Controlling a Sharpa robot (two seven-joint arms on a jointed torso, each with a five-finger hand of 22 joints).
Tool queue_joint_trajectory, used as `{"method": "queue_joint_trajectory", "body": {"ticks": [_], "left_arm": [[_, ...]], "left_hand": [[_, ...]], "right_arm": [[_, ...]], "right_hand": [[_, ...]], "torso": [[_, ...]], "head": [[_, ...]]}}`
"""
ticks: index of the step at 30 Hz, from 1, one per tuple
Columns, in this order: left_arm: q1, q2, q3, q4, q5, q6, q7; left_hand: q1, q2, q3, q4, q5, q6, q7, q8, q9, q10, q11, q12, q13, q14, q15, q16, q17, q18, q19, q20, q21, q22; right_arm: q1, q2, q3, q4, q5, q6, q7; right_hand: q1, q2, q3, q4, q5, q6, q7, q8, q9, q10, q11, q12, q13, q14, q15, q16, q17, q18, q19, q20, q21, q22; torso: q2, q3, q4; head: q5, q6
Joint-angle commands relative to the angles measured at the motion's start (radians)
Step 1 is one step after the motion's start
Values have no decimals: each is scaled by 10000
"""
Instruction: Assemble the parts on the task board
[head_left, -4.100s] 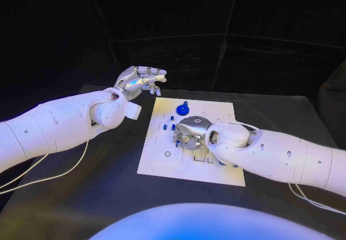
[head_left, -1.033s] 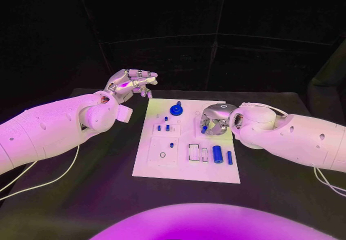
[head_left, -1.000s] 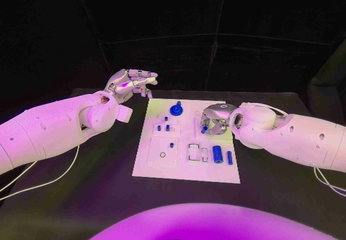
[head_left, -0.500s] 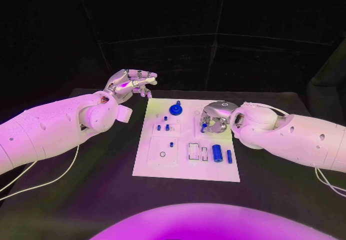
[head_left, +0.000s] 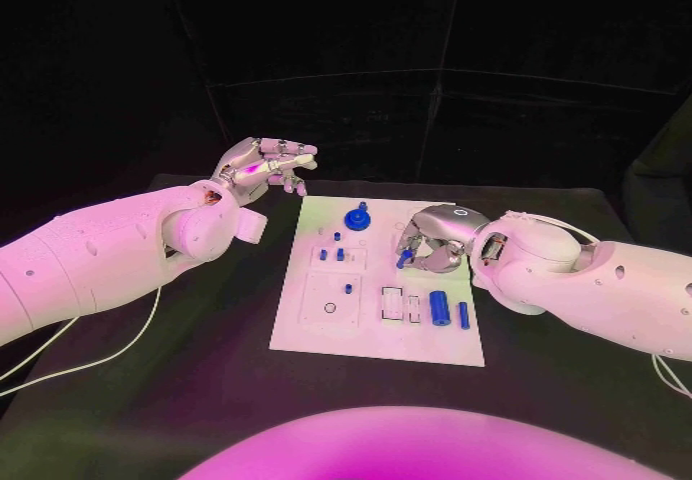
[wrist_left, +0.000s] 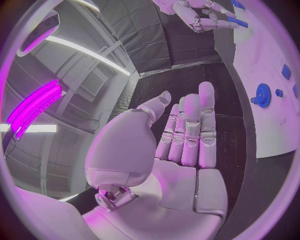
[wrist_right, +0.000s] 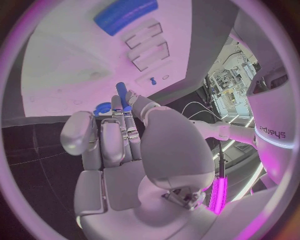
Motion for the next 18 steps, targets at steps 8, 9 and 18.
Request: {"method": "queue_joint_trajectory", "body": {"ticks": [8,9,18], "left_arm": [[17,53,8,4,48,104,30],[17,65,8,1,48,103,31],[18,141,7,3,48,115,34]], "left_hand": [[-5,26,-56,12,40,-81,-4,45,-14,-64,-17,27,14,-86,-7,35,-12,134,97,-5,-64,-13],[-5,26,-56,12,40,-81,-4,45,-14,-64,-17,27,14,-86,-7,35,-12,134,97,-5,-64,-13],[-5,26,-56,12,40,-81,-4,45,-14,-64,-17,27,14,-86,-7,35,-12,134,97,-5,-64,-13]], "right_arm": [[19,900,7,504,298,-477,640],[17,1077,5,452,253,-440,685],[-216,2174,-14,-90,-36,42,949]], "right_hand": [[-39,-172,107,-17,96,128,-41,-51,85,70,28,-101,-10,363,-56,-27,-30,-46,-30,-37,-5,-26],[-39,-182,135,-27,148,126,-35,-61,82,72,33,-124,-9,358,-52,-34,-47,-44,-37,-35,-11,-37],[-52,-207,191,-46,262,126,-23,-82,78,84,43,-174,-5,349,-43,-42,-74,-41,-51,-27,-21,-54]], "torso": [[14,-12,5],[16,-9,-9],[17,-10,8]], "head": [[136,-1],[161,-1],[269,-1]]}}
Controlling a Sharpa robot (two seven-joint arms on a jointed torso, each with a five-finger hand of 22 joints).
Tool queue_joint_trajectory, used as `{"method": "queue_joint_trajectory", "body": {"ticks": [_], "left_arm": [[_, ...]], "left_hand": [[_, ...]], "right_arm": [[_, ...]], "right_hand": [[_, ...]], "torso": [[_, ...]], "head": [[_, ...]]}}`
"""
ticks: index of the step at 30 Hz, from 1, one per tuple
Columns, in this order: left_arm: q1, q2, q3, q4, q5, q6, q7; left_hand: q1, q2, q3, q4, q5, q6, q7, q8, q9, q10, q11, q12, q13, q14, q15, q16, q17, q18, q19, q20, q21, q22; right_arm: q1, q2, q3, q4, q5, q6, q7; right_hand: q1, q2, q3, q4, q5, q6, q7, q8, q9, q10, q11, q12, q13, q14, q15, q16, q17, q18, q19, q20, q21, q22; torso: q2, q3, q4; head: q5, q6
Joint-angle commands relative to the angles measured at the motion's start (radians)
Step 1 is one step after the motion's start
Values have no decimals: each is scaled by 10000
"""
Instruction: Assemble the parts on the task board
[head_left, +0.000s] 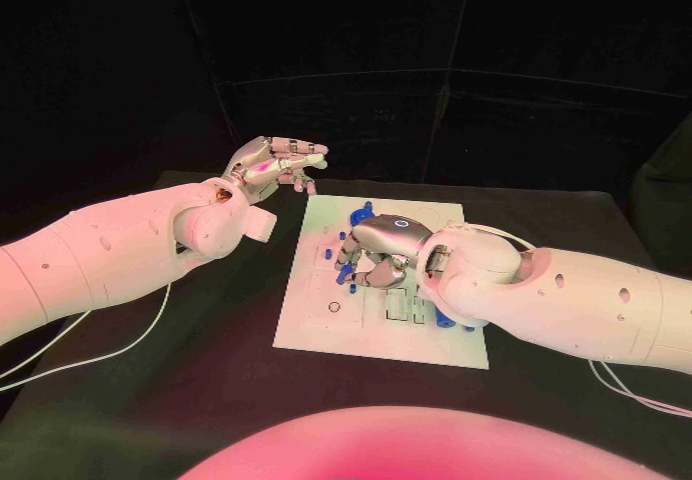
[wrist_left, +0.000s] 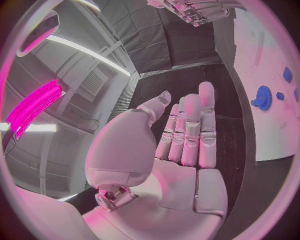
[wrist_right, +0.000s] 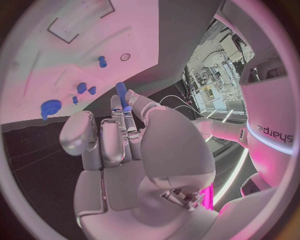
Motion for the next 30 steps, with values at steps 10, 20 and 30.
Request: {"method": "queue_joint_trajectory", "body": {"ticks": [10,20,30], "left_arm": [[19,51,9,29,47,108,50],[20,59,9,35,47,116,46],[20,79,9,25,47,126,47]], "left_hand": [[-5,26,-56,12,39,-82,-4,45,-15,-64,-17,27,15,-86,-8,35,-13,135,96,-5,-64,-15],[27,44,-58,-2,40,-89,-3,54,-14,-82,-17,53,16,-94,-8,38,-28,135,99,-6,-75,-25],[27,44,-58,-2,40,-89,-3,54,-14,-82,-17,53,16,-94,-8,38,-28,135,99,-6,-75,-25]], "right_arm": [[-325,672,-40,-713,-654,870,244],[-424,905,-62,-992,-951,1136,197],[-466,1044,-75,-1112,-1057,1292,173]], "right_hand": [[-34,-106,81,-19,86,113,-26,-25,75,47,10,-67,-6,345,-42,-50,-36,-40,-56,-26,-27,-16],[-41,-117,83,-22,99,110,-23,-29,74,45,13,-76,-6,342,-39,-57,-48,-36,-65,-24,-39,-36],[-45,-121,87,-24,110,109,-22,-33,73,45,14,-84,-6,341,-38,-57,-50,-38,-65,-23,-36,-30]], "torso": [[-2,10,-11],[-1,15,-12],[1,16,-15]], "head": [[180,-1],[207,-1],[240,-1]]}}
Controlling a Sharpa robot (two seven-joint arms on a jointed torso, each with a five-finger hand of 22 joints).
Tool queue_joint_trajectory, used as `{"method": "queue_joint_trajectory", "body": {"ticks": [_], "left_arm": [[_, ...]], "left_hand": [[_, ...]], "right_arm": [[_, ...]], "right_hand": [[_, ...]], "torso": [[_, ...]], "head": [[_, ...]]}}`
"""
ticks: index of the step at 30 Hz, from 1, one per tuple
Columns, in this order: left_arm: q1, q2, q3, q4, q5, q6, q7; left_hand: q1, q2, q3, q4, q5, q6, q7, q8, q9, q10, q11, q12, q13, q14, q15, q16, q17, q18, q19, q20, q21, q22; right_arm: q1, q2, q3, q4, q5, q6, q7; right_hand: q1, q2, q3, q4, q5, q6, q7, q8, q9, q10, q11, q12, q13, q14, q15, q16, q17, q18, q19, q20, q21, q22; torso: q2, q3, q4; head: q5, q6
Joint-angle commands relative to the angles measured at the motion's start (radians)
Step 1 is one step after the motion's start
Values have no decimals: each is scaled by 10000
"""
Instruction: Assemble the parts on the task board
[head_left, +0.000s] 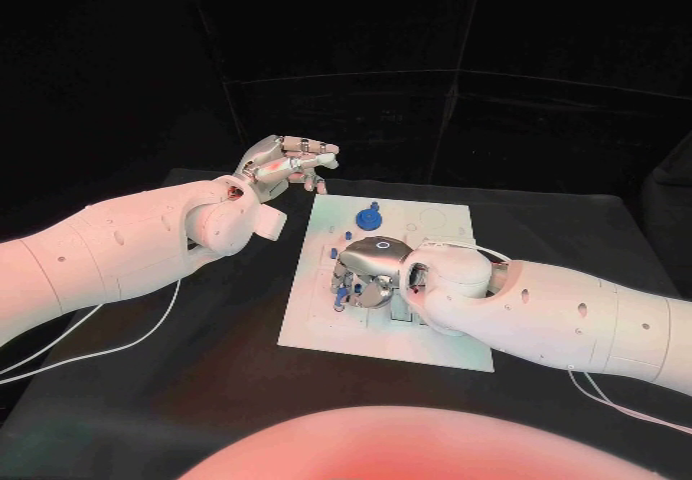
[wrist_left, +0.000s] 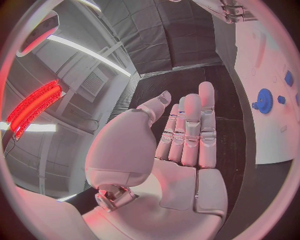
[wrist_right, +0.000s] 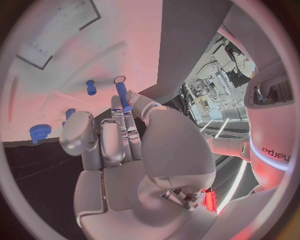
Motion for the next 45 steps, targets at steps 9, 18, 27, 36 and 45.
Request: {"method": "queue_joint_trajectory", "body": {"ticks": [9,18,27,36,45], "left_arm": [[18,23,9,4,46,115,46],[18,24,9,7,46,122,42],[18,27,9,7,46,121,40],[18,22,9,5,46,124,31],[18,20,9,-4,46,128,23]], "left_hand": [[27,44,-58,-2,40,-89,-3,55,-15,-83,-17,53,16,-94,-8,38,-9,135,64,30,-36,-9],[27,44,-58,-2,40,-89,-3,55,-15,-83,-17,53,16,-94,-8,38,-9,135,64,30,-36,-9],[27,44,-58,-2,40,-89,-3,55,-15,-83,-17,53,16,-94,-8,38,-9,135,64,30,-36,-9],[27,44,-58,-2,40,-89,-3,55,-15,-83,-17,53,16,-94,-8,38,-9,135,64,30,-36,-9],[27,44,-58,-2,40,-89,-3,55,-15,-83,-17,53,16,-94,-8,38,-9,135,64,30,-36,-9]], "right_arm": [[-32,100,-12,-113,-314,324,-88],[-78,225,-24,-226,-476,296,-205],[-112,301,-32,-294,-624,368,-284],[-117,302,-123,-276,-666,302,-240],[-117,252,-199,-201,-516,-299,-44]], "right_hand": [[47,-31,73,0,49,72,-23,26,25,45,15,-62,-7,339,-37,-60,-17,-37,-70,-22,-42,-13],[46,-27,81,-2,59,71,-22,24,25,44,17,-69,-6,336,-36,-66,-27,-36,-73,-21,-44,-15],[40,-54,89,-19,70,60,-16,10,21,36,22,-92,-7,328,-32,-82,-55,-31,-88,-17,-62,-42],[-449,-681,-159,58,446,-887,232,-320,-165,-823,317,-464,-56,261,208,-188,-263,-3,-234,163,-234,-295],[-630,-916,-629,115,506,-1396,301,-299,-149,-1339,410,-367,-30,225,281,-238,-383,38,-312,270,-339,-444]], "torso": [[5,2,2],[3,-5,-2],[-3,-3,-4],[-3,1,-2],[-2,2,-5]], "head": [[12,-1],[11,-1],[25,-1],[11,-1],[-4,-1]]}}
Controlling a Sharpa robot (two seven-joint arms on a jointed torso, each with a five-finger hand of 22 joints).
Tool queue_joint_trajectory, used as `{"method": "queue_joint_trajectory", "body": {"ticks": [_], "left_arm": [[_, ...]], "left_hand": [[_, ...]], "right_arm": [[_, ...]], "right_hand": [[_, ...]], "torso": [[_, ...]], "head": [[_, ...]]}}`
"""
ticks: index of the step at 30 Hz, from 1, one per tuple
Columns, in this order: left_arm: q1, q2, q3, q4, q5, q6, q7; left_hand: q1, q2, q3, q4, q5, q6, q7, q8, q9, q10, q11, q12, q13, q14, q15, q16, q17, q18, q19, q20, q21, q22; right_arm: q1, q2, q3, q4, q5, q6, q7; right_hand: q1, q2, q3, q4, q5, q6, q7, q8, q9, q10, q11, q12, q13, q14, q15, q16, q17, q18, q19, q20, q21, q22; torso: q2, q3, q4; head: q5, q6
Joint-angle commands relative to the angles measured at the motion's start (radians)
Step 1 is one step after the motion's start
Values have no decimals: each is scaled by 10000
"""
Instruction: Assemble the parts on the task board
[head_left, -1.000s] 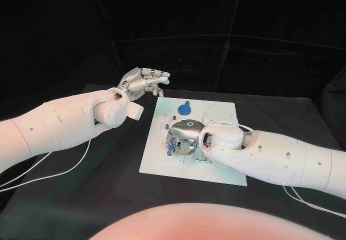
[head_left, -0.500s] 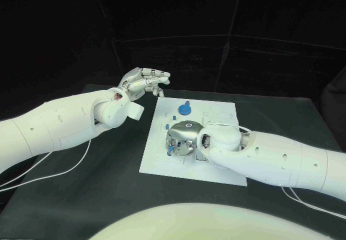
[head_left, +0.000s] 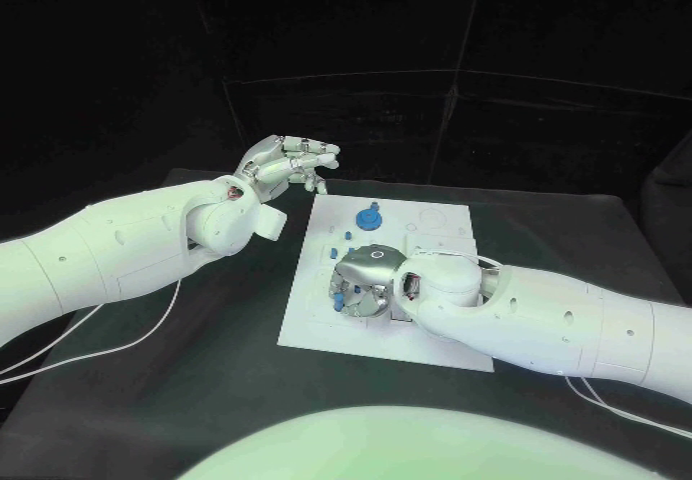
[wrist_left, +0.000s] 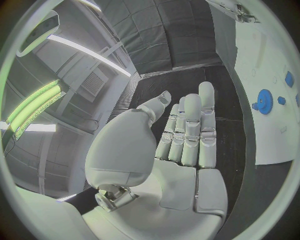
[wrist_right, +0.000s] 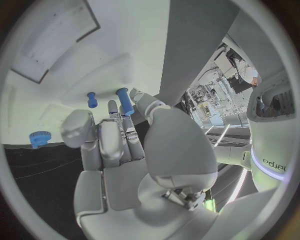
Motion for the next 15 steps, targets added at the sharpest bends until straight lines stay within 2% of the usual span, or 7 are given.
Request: {"method": "queue_joint_trajectory", "body": {"ticks": [1,8,15], "left_arm": [[18,9,10,4,46,111,32],[18,13,10,-11,46,124,20],[18,7,9,-18,46,135,11]], "left_hand": [[27,44,-58,-2,40,-89,-3,54,-15,-83,-17,53,11,-94,-8,38,-12,136,64,29,-36,-13],[27,44,-58,-2,40,-89,-3,54,-15,-83,-17,53,11,-94,-8,38,-12,136,64,29,-36,-13],[27,44,-58,-2,40,-89,-3,54,-15,-83,-17,53,11,-94,-8,38,-12,136,64,29,-36,-13]], "right_arm": [[14,-20,-1,67,68,-556,188],[10,-184,-8,228,230,-1266,367],[8,-664,-1,592,495,-2255,523]], "right_hand": [[-44,-93,-99,9,47,-84,7,-6,9,-82,-18,75,20,224,63,-37,-26,38,-20,58,-42,9],[-61,-97,-280,30,53,-187,8,-12,10,-76,-25,146,28,222,58,-31,-32,42,-14,65,-42,1],[135,-19,-869,-29,105,-902,41,-17,3,-712,8,105,17,184,78,-105,-199,79,-92,85,-176,-217]], "torso": [[1,2,-4],[-2,8,-7],[-12,7,-17]], "head": [[-3,-1],[-16,-1],[-84,-1]]}}
